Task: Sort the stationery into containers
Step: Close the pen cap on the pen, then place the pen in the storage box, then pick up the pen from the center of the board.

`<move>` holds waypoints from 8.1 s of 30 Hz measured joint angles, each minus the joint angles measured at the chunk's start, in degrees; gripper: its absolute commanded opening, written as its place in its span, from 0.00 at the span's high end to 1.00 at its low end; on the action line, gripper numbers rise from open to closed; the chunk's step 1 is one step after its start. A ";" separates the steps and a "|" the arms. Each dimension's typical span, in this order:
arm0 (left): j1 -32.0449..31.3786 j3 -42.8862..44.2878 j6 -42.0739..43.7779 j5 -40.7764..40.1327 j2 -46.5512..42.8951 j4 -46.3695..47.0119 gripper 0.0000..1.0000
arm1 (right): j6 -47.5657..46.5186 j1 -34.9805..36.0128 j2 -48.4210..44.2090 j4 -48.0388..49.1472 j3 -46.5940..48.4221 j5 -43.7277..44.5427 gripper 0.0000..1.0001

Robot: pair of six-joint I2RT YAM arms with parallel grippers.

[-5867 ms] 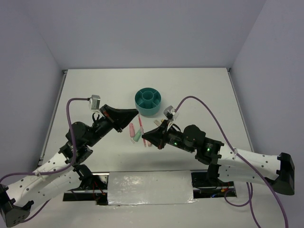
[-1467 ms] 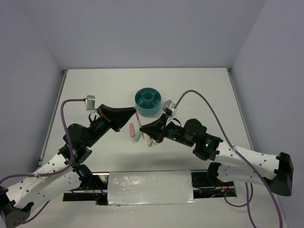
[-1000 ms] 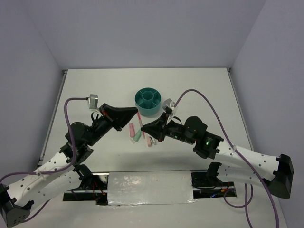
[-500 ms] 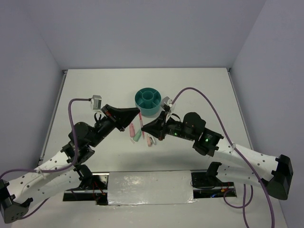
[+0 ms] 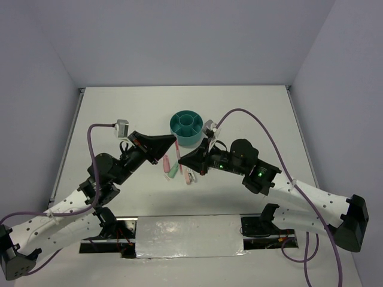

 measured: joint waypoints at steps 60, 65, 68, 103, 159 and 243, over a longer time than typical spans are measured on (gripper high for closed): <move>-2.62 14.91 13.68 -15.78 -10.97 -60.13 0.01 | -15.67 -23.19 46.56 46.58 8.37 -0.17 1.00; -2.62 14.91 14.84 -14.43 -10.95 -60.11 0.01 | -15.19 -23.23 49.13 49.11 10.69 -0.83 1.00; -2.62 14.91 14.99 -14.10 -10.97 -60.11 0.01 | -14.47 -23.34 50.73 50.99 10.71 -0.74 1.00; -2.62 14.91 15.15 -13.79 -13.22 -60.06 0.01 | -6.14 -25.81 53.29 56.28 8.13 2.14 0.95; -2.56 19.08 8.79 -26.67 -2.99 -67.49 0.01 | -1.22 -25.86 35.43 -25.33 10.80 25.73 0.39; -2.29 13.49 -20.50 -25.77 21.11 -64.70 0.11 | -0.20 -21.16 -6.10 -29.83 -0.55 32.70 1.00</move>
